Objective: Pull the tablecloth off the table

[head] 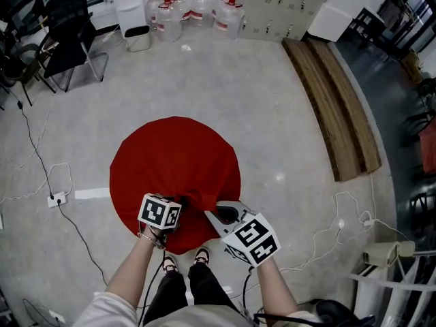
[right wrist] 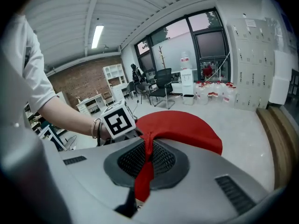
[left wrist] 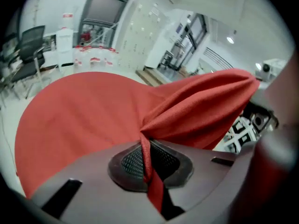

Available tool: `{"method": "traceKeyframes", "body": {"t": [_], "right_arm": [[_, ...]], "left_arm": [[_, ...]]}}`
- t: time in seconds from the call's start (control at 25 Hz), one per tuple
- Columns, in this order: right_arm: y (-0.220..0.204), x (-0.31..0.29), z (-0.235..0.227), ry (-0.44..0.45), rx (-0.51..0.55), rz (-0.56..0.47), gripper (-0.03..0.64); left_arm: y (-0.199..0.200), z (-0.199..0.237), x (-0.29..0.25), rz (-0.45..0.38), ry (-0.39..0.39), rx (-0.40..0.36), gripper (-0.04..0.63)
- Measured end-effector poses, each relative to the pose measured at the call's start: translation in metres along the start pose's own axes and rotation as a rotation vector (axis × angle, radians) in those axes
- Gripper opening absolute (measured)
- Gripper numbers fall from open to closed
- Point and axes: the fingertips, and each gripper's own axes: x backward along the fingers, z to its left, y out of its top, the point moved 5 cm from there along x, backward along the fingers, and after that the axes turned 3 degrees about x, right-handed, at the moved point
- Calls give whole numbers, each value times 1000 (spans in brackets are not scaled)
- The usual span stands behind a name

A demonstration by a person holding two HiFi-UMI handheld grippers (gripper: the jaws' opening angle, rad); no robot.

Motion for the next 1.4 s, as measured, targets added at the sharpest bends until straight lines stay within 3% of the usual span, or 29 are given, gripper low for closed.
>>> {"method": "traceKeyframes", "body": {"t": [0.12,0.2,0.4,0.56,1.24,1.4], "right_arm": [[-4,0,-4,-25,10,26,28],[-8,0,-6,-45,-3,41,28],[-16,-7,-4,-83,-25,107,28],[-29,-16,6,-113,-15,158,28],[-23,-4,22,-222,-82,143,28],[-21,1,22,-253,-97,135,28]], "left_arm": [[-2,8,27,-123,34,166,20],[-3,7,41,-179,52,207,20],[2,-4,68,-246,115,188,20],[3,-9,84,-266,110,203,18],[8,-41,137,-378,66,214,18],[9,-50,149,-396,64,187,18]]}}
